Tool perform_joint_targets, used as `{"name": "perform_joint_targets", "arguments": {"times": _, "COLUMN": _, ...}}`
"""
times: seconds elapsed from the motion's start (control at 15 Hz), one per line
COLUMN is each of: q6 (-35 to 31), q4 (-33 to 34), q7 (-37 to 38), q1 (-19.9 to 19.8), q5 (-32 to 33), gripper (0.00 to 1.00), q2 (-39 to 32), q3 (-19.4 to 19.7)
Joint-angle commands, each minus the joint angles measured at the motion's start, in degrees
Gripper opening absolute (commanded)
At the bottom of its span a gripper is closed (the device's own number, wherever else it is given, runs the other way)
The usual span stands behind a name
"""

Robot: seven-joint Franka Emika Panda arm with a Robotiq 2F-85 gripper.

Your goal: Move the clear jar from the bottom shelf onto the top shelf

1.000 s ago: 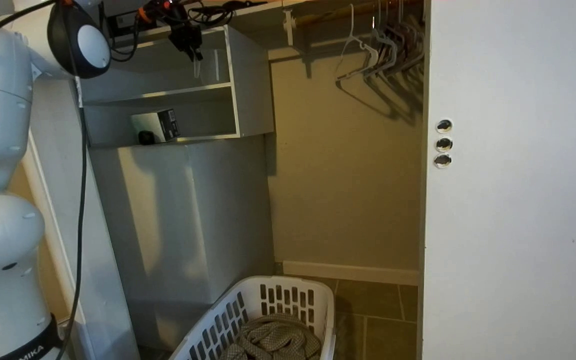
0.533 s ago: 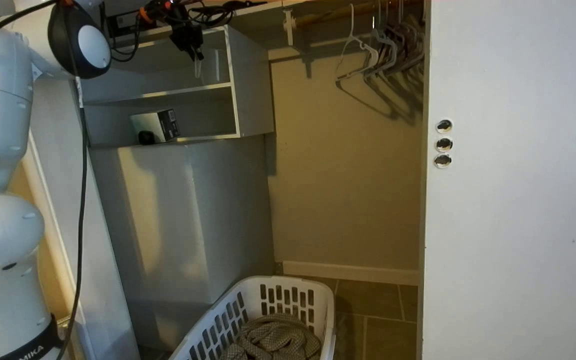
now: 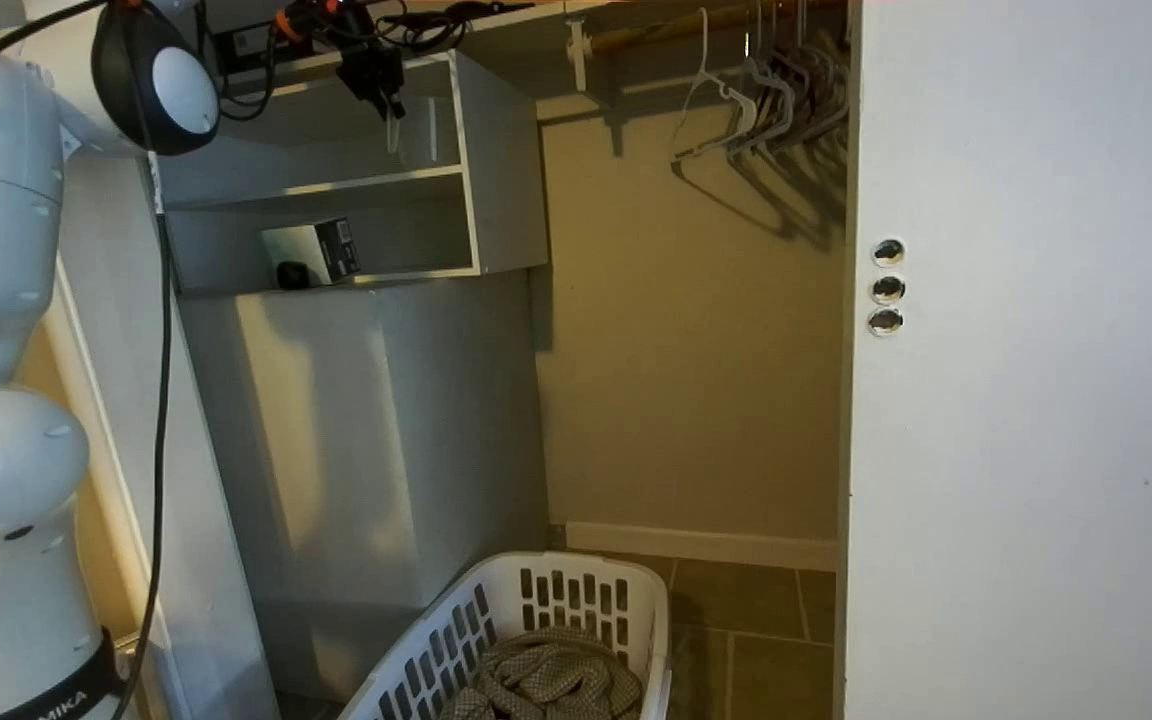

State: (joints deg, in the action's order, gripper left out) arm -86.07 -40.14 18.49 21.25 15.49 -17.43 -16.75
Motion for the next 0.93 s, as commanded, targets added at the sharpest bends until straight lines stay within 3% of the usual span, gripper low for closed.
{"name": "perform_joint_targets", "arguments": {"times": 0.0, "q6": 2.1, "q4": 0.9, "q7": -0.1, "q1": 0.2, "q5": 0.5, "gripper": 0.07, "q2": 0.1, "q3": 0.1}}
{"name": "perform_joint_targets", "arguments": {"times": 0.07, "q6": 2.2, "q4": 1.0, "q7": 0.0, "q1": 0.2, "q5": 0.4, "gripper": 0.07, "q2": 0.1, "q3": 0.1}}
{"name": "perform_joint_targets", "arguments": {"times": 0.13, "q6": 2.1, "q4": 1.0, "q7": 0.2, "q1": 0.2, "q5": 0.6, "gripper": 0.55, "q2": 0.2, "q3": 0.2}}
{"name": "perform_joint_targets", "arguments": {"times": 0.27, "q6": 2.0, "q4": 0.7, "q7": 0.1, "q1": 0.1, "q5": 0.5, "gripper": 0.62, "q2": 0.5, "q3": 0.2}}
{"name": "perform_joint_targets", "arguments": {"times": 0.6, "q6": 0.8, "q4": -1.3, "q7": 0.2, "q1": -1.1, "q5": -0.7, "gripper": 0.97, "q2": 2.9, "q3": 0.1}}
{"name": "perform_joint_targets", "arguments": {"times": 0.87, "q6": -2.8, "q4": -3.5, "q7": -0.1, "q1": -2.4, "q5": -1.7, "gripper": 1.0, "q2": 5.5, "q3": -0.1}}
